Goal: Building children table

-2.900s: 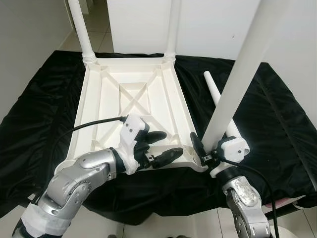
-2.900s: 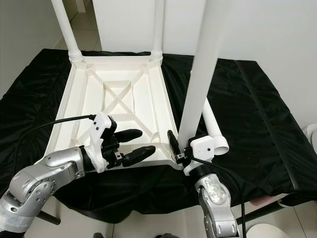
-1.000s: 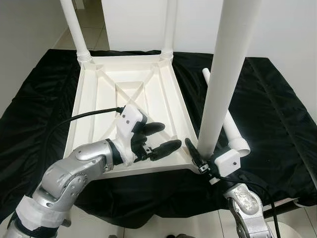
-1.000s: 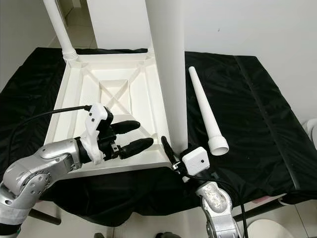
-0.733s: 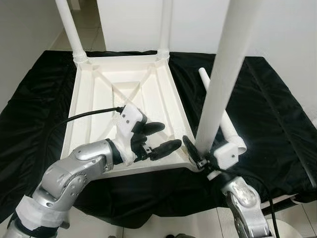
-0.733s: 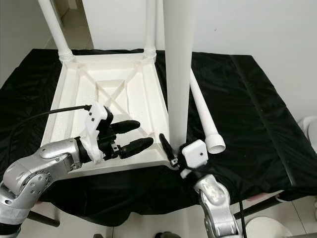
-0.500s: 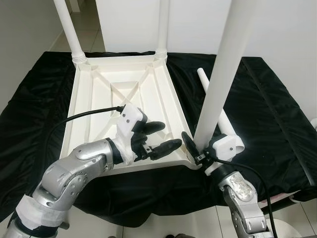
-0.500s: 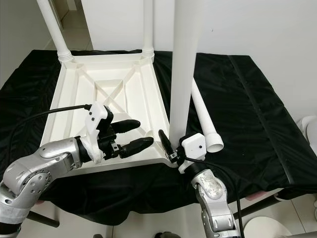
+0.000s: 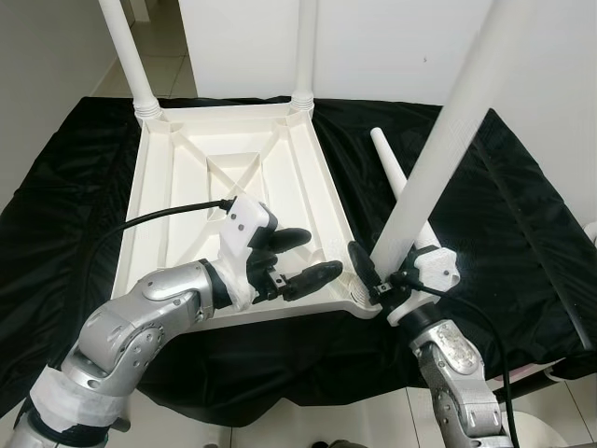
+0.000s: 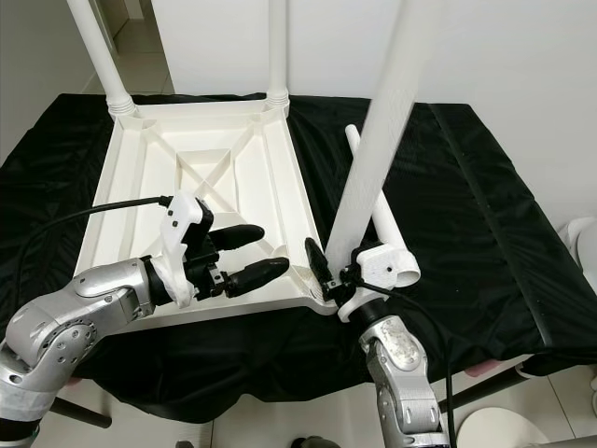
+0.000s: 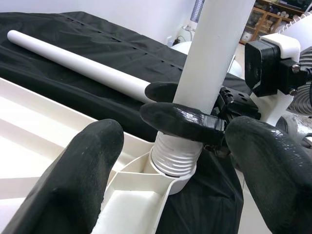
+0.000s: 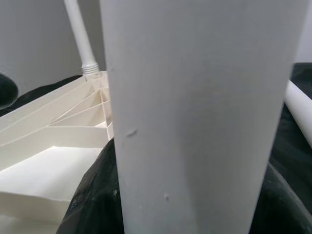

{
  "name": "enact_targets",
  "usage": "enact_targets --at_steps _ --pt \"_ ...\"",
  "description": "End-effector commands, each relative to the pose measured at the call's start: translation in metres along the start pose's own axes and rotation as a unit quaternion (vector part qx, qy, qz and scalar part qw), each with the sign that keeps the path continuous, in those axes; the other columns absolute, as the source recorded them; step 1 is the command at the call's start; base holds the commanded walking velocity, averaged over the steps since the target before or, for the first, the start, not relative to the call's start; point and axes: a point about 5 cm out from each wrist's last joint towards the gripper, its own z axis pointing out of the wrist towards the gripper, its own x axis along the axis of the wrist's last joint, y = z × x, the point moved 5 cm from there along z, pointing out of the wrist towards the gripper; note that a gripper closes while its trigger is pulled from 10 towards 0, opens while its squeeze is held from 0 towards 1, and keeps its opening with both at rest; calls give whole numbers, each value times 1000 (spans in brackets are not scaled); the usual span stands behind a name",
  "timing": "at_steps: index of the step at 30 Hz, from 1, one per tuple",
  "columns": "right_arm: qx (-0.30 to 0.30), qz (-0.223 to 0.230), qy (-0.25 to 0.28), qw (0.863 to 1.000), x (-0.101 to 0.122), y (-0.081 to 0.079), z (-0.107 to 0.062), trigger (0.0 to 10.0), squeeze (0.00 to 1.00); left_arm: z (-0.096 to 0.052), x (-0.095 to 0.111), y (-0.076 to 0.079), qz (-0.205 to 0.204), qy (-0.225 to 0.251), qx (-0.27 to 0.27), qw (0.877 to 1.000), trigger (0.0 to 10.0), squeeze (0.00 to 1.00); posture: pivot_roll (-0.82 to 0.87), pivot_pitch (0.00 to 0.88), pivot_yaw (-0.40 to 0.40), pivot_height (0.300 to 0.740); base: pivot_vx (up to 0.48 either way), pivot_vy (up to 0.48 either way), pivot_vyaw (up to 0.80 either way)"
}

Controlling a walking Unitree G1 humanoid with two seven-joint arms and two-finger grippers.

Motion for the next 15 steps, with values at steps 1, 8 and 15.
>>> enact_targets --at_steps 1,8,15 --pt "-31 42 -141 989 -64 6 -21 10000 0 -1 2 11 7 1 -58 998 10000 0 -12 127 18 740 0 0 0" --pt "-16 -27 -99 995 -52 0 -24 10000 0 -1 3 11 8 1 -60 998 10000 0 -14 121 16 740 0 0 0" --pt "13 -76 -38 996 -36 -14 -33 10000 0 0 5 10 9 5 -59 998 10000 0 -16 114 17 740 0 0 0"
